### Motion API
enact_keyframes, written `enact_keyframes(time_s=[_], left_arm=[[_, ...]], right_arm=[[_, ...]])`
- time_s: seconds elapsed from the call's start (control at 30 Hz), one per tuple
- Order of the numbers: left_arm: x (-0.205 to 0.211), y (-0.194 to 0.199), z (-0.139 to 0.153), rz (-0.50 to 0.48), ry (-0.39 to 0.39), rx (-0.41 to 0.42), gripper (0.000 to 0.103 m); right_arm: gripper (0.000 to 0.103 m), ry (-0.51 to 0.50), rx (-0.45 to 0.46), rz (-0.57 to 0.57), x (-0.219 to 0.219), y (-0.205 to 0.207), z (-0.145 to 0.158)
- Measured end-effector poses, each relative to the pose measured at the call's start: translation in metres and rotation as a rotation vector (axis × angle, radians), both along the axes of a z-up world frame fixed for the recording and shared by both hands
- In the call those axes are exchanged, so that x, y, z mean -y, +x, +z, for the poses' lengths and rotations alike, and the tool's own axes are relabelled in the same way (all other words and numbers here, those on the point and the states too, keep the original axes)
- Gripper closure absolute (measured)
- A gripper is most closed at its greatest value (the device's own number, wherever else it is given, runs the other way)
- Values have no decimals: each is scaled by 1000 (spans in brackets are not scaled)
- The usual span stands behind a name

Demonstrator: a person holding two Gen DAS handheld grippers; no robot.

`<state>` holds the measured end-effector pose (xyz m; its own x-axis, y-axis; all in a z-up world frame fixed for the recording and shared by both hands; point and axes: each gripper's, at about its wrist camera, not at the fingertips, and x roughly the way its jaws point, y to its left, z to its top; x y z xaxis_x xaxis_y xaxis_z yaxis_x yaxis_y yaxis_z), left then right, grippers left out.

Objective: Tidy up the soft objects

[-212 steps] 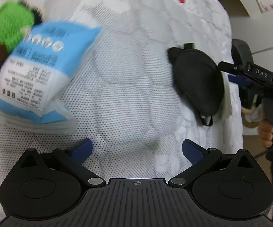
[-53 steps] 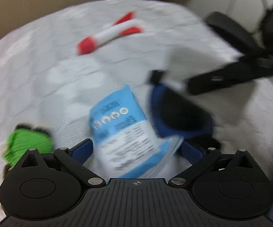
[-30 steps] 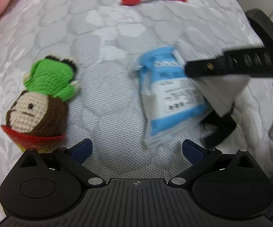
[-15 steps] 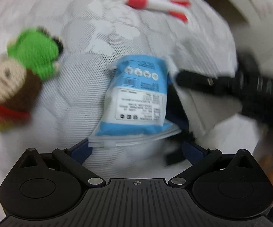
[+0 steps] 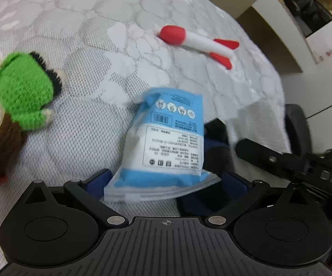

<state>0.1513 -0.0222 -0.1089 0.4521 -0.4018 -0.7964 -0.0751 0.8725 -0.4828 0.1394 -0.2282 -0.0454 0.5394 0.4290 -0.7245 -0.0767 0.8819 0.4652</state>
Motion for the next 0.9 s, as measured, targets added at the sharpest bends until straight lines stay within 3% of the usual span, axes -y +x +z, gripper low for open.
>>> enact_keyframes(time_s=[0.13, 0.17, 0.2, 0.23, 0.47, 0.57, 0.6, 0.7, 0.9], left_arm=[[9, 2, 6, -5, 75, 71, 4], [13, -2, 8, -46, 136, 103, 18], [19, -8, 10, -109, 228, 139, 36], [25, -15, 13, -171, 319, 176, 41], [69, -58, 31, -613, 957, 428, 40], [83, -92, 17, -828, 1150, 519, 40], [86, -103, 10, -875, 1186, 530, 37], [91, -110, 1, -891, 1222, 531, 32], [91, -106, 15, -833, 1100, 498, 26]], right_arm=[[89, -11, -2, -17, 5, 2, -1], [89, -14, -2, -22, 6, 2, -2], [89, -17, -2, -26, 8, 3, -2], [89, -20, -3, -31, 9, 3, -2], [89, 39, -5, 1, 8, 3, -2], [89, 92, -36, 34, 2, 4, -7], [89, 110, -46, 45, 1, 5, -8], [89, 163, -78, 77, -5, 6, -13], [91, 262, -137, 135, -14, 8, -21]])
